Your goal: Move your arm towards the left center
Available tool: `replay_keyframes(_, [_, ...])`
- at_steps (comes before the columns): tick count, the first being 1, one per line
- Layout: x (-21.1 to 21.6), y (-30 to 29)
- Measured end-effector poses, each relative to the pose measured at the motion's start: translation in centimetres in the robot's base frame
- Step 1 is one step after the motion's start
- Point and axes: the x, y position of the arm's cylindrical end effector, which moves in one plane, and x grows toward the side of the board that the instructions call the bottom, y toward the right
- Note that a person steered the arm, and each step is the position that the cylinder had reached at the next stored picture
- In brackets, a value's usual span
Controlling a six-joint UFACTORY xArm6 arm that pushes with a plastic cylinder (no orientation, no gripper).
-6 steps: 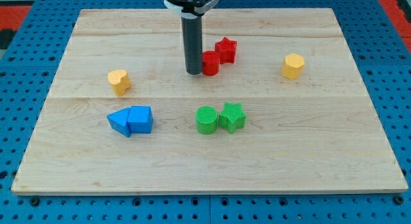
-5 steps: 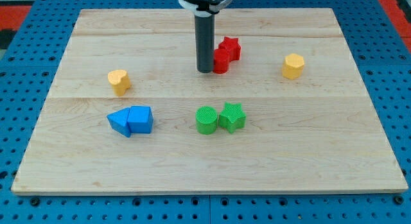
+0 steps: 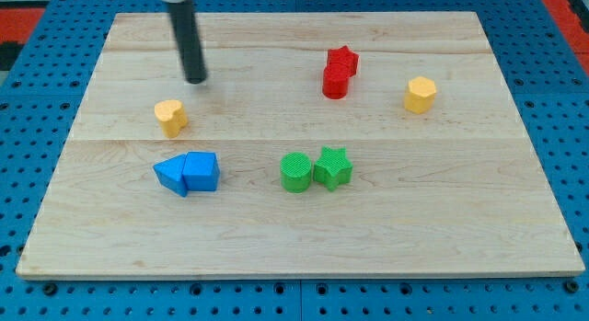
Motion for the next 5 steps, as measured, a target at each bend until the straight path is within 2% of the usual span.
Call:
replay_keyframes(1, [0.1, -7.4])
replay_keyframes(2, [3.9, -10.5])
replay_keyframes(5, [8.1, -5.3])
